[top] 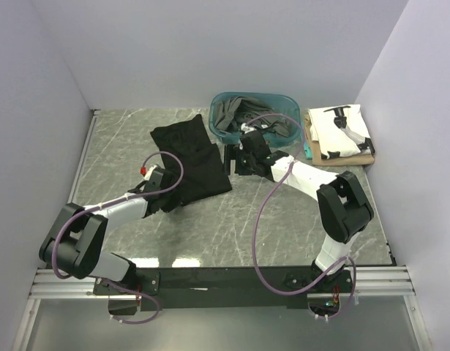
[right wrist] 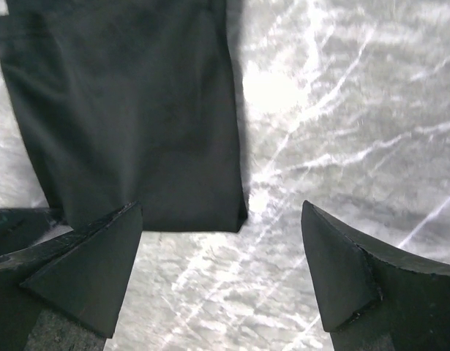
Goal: Fold and stack the t-shirts
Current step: Fold the tshirt
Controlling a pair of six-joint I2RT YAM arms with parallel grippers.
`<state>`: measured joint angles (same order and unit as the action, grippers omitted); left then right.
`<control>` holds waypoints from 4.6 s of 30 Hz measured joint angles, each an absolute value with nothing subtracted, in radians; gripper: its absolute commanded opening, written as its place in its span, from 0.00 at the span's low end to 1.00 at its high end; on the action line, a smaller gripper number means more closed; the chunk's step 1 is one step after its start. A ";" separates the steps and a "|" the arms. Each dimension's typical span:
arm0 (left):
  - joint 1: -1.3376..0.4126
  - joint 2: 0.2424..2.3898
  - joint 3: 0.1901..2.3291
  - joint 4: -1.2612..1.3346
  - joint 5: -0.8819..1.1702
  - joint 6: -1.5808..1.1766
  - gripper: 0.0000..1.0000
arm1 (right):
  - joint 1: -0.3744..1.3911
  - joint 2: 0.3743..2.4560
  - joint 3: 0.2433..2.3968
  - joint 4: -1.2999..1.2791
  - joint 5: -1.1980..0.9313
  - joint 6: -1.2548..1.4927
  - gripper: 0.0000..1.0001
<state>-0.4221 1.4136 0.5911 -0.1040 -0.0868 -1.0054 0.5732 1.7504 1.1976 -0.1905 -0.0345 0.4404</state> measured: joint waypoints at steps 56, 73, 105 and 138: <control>-0.609 1.195 0.469 -0.197 -0.113 -1.037 0.01 | 0.609 1.794 1.023 -0.206 -0.167 0.389 0.00; -1.074 0.866 0.361 -0.359 -0.156 -1.332 0.01 | 0.757 1.346 0.672 -0.455 -0.100 0.523 0.00; -0.772 0.968 0.808 -0.567 -0.570 -1.244 0.01 | 0.659 1.473 1.368 -0.688 0.014 0.403 0.00; -0.669 0.934 0.849 -0.657 -0.588 -1.342 0.01 | 0.569 1.604 1.494 -0.582 -0.583 0.294 0.00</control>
<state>-0.6689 0.9344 0.8486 -0.6571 -0.5880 -1.3422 0.5690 1.6043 1.4937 -0.5816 -0.5835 0.2943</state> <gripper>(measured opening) 0.013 0.007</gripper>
